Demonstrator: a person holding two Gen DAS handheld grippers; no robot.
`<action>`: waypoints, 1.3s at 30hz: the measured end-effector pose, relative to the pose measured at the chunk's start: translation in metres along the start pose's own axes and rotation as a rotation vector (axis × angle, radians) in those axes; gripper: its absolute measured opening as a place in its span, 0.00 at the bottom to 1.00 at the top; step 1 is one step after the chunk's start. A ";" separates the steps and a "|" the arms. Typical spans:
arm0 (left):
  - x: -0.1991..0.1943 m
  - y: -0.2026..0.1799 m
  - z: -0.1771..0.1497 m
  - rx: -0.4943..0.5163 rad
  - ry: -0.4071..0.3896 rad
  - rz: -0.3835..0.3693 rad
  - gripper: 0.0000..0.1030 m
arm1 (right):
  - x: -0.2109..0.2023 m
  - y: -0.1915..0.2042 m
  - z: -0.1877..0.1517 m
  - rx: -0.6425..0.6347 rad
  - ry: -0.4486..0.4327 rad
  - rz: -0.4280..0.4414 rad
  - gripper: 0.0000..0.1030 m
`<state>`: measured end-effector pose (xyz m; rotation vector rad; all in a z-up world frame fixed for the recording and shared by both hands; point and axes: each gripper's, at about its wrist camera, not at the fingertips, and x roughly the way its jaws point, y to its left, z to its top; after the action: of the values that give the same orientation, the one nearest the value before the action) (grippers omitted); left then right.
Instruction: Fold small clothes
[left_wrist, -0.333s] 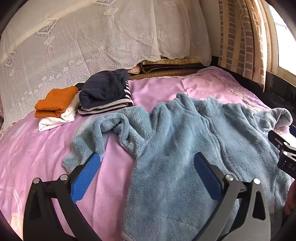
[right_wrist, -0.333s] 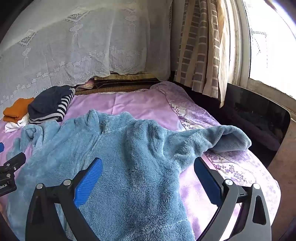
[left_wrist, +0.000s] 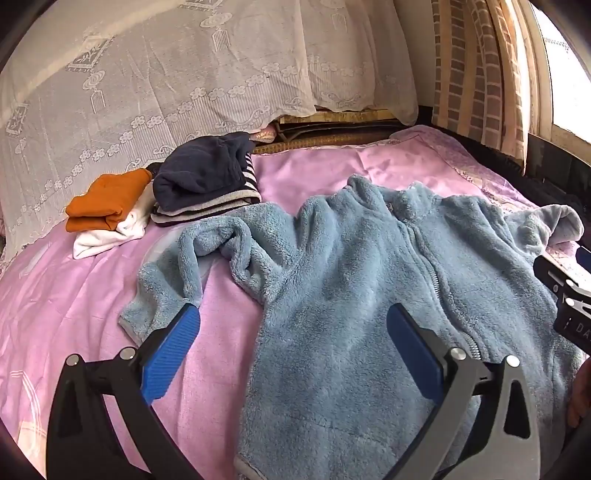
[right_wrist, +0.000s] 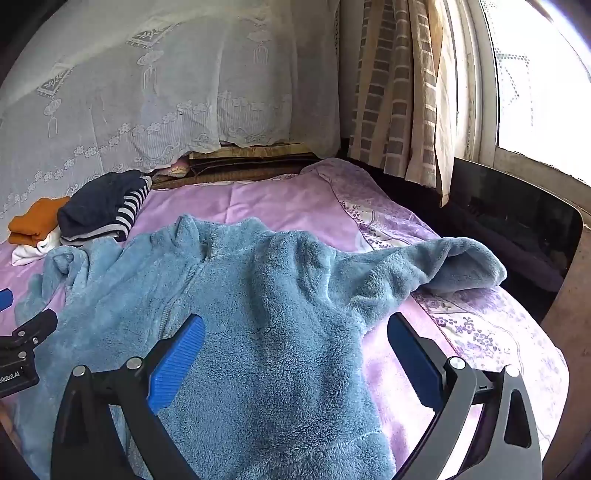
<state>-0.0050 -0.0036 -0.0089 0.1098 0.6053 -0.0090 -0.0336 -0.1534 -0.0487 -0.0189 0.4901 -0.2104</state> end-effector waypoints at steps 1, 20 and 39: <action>0.000 0.000 0.000 0.004 0.004 -0.001 0.96 | 0.002 -0.009 0.002 0.002 0.001 0.006 0.97; 0.010 -0.007 -0.005 0.022 0.049 0.011 0.96 | 0.024 -0.075 0.011 0.051 0.034 0.011 0.97; 0.012 -0.002 -0.007 0.020 0.056 0.015 0.96 | 0.024 -0.075 0.010 0.057 0.042 0.012 0.97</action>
<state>0.0013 -0.0050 -0.0217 0.1347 0.6600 0.0027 -0.0225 -0.2318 -0.0458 0.0440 0.5254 -0.2132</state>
